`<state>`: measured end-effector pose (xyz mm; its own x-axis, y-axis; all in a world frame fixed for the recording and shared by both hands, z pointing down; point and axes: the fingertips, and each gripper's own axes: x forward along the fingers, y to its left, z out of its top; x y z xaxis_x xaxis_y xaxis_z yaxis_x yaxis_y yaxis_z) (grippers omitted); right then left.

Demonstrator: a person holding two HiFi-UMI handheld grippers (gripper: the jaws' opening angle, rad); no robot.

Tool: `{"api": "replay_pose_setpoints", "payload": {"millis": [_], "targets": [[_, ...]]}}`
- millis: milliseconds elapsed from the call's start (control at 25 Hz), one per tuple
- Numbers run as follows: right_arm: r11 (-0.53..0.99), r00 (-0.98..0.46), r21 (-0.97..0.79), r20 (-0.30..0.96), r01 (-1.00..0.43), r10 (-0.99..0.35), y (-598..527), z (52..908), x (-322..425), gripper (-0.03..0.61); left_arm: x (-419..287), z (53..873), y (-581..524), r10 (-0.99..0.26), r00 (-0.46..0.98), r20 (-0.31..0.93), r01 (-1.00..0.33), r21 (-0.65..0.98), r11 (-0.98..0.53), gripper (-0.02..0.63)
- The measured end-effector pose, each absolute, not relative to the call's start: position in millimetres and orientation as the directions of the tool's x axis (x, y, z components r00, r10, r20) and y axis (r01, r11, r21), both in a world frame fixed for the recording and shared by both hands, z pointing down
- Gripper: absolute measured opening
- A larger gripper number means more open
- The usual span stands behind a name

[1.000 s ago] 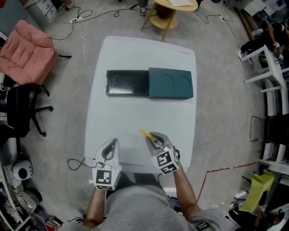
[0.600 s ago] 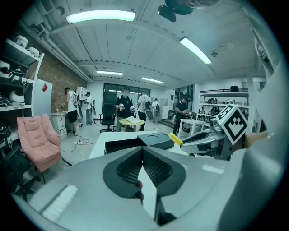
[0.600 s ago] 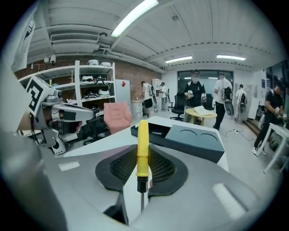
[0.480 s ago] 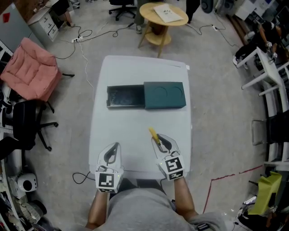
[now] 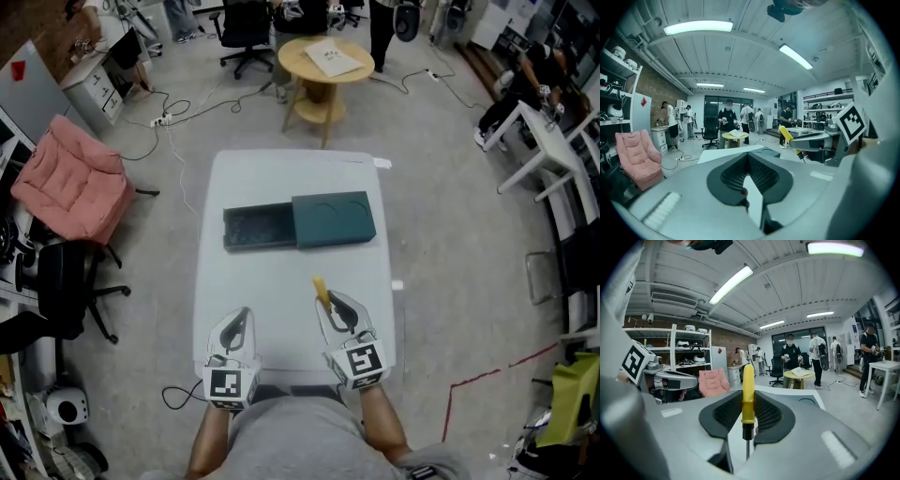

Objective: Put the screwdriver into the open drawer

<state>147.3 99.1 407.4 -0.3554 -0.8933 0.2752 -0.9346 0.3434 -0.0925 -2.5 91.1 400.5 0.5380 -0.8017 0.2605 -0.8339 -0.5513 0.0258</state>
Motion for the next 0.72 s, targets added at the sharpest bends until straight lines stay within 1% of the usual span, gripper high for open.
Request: {"api": "replay_pose_setpoints", "payload": {"millis": [320, 720], "targets": [[0.347, -0.362, -0.107, 0.191, -0.932, -0.913, 111, 384, 147, 0.08, 1, 379, 91, -0.82, 0.53, 0.216, -0.841, 0.009, -0.541, 0.012], [0.374, -0.385, -0.094, 0.178, -0.923, -0.905, 113, 378, 145, 0.08, 0, 372, 92, -0.843, 0.495, 0.212, -0.862, -0.003, -0.507, 0.012]]}}
